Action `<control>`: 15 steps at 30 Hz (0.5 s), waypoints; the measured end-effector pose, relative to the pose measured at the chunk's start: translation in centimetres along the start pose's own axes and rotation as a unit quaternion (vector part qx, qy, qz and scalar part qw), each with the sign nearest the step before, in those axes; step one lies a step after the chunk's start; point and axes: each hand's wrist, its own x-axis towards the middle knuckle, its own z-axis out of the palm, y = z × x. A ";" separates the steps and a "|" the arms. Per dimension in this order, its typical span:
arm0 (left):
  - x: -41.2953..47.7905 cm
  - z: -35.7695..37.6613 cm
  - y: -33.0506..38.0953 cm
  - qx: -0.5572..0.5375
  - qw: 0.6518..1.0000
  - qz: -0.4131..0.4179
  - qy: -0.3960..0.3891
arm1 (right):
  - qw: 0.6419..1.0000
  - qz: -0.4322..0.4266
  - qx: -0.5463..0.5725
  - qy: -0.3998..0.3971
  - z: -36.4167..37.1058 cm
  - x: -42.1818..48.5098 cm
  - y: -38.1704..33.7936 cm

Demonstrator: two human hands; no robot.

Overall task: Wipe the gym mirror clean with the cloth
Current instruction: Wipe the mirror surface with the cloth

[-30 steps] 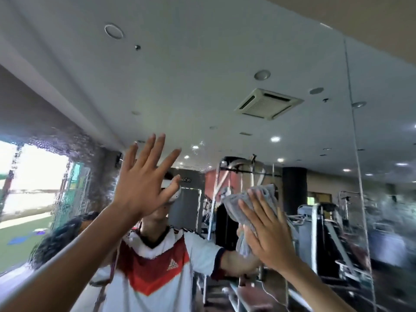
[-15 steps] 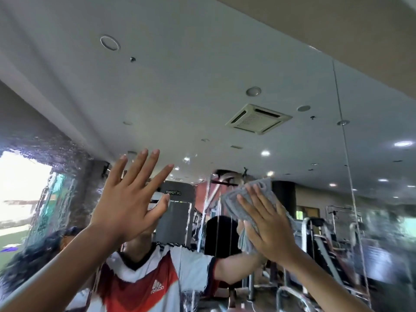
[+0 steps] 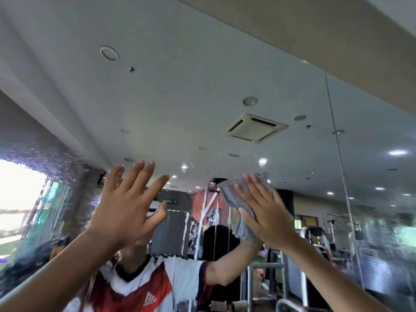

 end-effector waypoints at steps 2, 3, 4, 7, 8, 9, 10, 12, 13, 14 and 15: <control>2.2 -0.1 -0.2 0.020 1.000 0.002 0.014 | 0.989 0.143 0.023 0.015 0.1 2.2 1.7; 3.5 -0.1 -0.3 0.019 1.000 -0.005 0.020 | 0.975 0.219 0.042 0.017 -0.1 4.2 1.7; 4.5 -0.1 -0.5 0.009 0.999 -0.018 0.025 | 0.956 0.287 0.061 0.019 -0.2 6.4 1.4; 5.8 1.0 -0.8 -0.037 0.997 -0.069 0.028 | 0.933 0.346 0.101 0.021 -0.7 11.2 -1.3; 5.6 1.3 -1.1 -0.034 0.996 -0.075 0.023 | 0.950 0.300 0.089 0.020 -0.6 11.3 -2.6; 5.3 1.6 -1.6 -0.023 0.997 -0.075 0.012 | 0.970 0.231 0.073 0.018 -0.4 10.6 -3.6; 4.9 1.8 -2.1 -0.010 0.997 -0.073 -0.004 | 0.985 0.161 0.062 0.011 -0.3 9.4 -4.2; 4.4 1.7 -3.2 0.001 0.997 -0.069 -0.027 | 0.997 0.067 0.041 -0.009 0.3 6.2 -3.3; 4.3 1.7 -3.5 0.002 0.998 -0.062 -0.030 | 0.998 0.050 0.034 -0.017 0.4 5.0 -2.2; 4.3 1.6 -3.5 0.003 0.998 -0.052 -0.032 | 0.998 0.056 0.029 -0.020 0.1 4.2 -1.1; 4.3 1.6 -3.5 0.004 0.998 -0.045 -0.032 | 0.996 0.086 0.029 -0.023 -0.3 4.1 0.3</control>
